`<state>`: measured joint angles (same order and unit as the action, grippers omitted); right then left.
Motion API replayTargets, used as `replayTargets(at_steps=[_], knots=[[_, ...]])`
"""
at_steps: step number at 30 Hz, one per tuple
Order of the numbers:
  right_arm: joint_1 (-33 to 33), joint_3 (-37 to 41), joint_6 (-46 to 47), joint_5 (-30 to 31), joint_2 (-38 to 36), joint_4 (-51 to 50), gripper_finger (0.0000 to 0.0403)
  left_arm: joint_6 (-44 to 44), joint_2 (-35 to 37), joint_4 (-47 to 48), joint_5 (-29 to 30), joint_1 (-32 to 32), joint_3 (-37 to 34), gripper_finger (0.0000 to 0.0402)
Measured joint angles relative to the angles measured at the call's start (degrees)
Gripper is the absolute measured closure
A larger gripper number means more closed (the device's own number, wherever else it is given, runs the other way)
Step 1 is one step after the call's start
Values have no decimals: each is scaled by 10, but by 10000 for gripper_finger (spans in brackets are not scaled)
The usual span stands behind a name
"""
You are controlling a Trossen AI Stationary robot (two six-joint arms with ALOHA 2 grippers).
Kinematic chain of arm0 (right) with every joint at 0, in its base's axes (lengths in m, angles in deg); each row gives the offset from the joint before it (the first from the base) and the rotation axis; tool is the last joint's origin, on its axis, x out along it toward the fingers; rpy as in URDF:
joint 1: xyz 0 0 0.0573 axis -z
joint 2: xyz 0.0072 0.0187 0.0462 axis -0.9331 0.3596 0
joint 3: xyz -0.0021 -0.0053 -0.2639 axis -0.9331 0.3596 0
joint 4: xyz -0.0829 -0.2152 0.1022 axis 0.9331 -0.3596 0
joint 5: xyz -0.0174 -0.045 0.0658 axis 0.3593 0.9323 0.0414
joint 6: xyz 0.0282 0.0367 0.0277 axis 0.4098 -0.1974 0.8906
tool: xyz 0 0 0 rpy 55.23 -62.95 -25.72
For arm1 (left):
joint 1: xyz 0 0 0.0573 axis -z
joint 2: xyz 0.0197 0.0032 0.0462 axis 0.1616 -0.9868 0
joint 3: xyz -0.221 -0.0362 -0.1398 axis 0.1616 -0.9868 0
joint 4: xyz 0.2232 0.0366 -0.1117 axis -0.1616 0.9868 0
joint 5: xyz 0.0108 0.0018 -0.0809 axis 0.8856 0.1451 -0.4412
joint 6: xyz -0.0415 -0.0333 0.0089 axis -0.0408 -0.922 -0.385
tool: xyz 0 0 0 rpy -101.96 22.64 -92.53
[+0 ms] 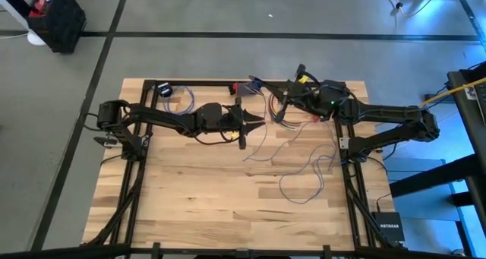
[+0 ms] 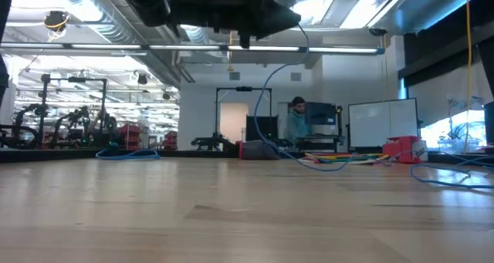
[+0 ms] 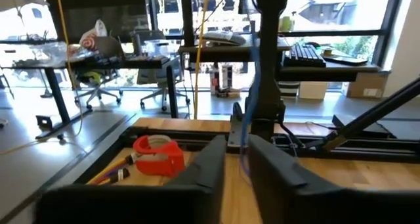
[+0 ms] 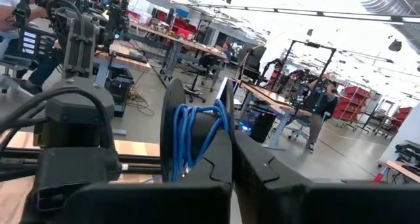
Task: Coil cords
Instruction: Coil the blue wire on the black spool
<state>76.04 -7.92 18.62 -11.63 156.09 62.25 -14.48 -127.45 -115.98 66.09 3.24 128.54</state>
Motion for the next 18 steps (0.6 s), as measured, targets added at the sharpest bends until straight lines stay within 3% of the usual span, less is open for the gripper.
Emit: replayTargets(at_steps=[2, 9, 18], knots=[[0, 0, 0, -10, 0, 2, 400, 11, 0, -3, 1, 0, 0, 390], [0, 0, 14, -35, 0, 3, 400, 13, 1, 25, 12, -25, 0, 398], [-28, 0, 21, -54, -3, -101, 400, 76, 101, 234, 101, -43, 0, 400]])
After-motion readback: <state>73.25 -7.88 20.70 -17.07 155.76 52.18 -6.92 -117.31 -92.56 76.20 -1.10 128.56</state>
